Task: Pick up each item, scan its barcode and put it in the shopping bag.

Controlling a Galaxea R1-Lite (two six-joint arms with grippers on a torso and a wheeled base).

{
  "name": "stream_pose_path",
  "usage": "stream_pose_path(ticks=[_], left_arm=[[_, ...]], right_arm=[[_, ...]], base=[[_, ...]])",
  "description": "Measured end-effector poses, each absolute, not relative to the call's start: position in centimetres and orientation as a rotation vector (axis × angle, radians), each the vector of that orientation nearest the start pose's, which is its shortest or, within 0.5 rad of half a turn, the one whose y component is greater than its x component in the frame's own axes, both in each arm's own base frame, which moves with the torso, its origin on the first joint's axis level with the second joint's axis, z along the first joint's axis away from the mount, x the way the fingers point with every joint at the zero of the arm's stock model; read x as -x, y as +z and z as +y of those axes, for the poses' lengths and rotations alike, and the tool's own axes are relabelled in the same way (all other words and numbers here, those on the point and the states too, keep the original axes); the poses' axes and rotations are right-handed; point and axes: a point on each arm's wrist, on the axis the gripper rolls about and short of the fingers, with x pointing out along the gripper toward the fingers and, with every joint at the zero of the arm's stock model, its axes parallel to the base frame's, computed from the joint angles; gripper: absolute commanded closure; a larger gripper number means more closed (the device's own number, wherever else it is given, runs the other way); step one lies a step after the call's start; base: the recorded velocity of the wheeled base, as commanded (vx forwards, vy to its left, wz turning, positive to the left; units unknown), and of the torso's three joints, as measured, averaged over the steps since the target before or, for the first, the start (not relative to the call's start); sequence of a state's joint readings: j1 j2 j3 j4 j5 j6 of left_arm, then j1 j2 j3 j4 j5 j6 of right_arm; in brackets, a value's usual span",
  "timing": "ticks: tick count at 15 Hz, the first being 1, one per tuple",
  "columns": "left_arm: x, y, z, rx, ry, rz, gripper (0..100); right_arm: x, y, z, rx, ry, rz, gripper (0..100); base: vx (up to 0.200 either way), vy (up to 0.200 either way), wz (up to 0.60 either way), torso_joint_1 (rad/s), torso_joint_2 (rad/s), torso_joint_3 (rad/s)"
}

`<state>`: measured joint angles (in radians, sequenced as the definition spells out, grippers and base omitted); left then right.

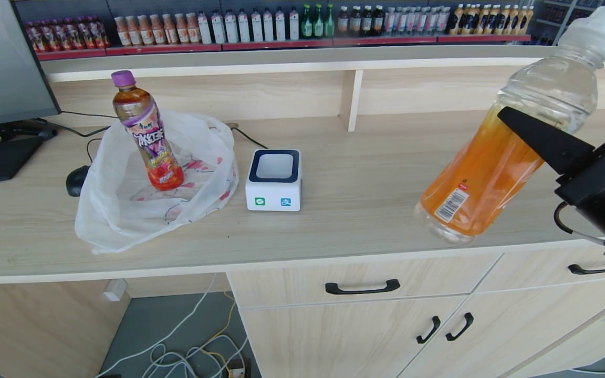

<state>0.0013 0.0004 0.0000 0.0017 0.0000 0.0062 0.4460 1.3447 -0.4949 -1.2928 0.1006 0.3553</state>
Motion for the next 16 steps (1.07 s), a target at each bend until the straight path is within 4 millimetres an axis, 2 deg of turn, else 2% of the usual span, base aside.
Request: stream_pose_path(ticks=[6,12,16], left_arm=[[2.3,7.5,0.0,-0.006,0.001,0.002,0],[2.3,7.5,0.0,-0.006,0.001,0.002,0],[2.3,7.5,0.0,-0.006,0.001,0.002,0]], right_arm=[[-17.6,25.1,9.1,-0.574,0.676,-0.271,100],[-15.7,23.8,11.5,-0.644,0.827,-0.194,100],[-15.5,23.3,12.2,-0.67,0.865,-0.178,100]], base=[[0.0,0.0,0.0,0.0,0.0,0.0],[0.0,0.0,0.0,0.0,0.0,0.0],[0.0,0.0,0.0,0.0,0.0,0.0]])
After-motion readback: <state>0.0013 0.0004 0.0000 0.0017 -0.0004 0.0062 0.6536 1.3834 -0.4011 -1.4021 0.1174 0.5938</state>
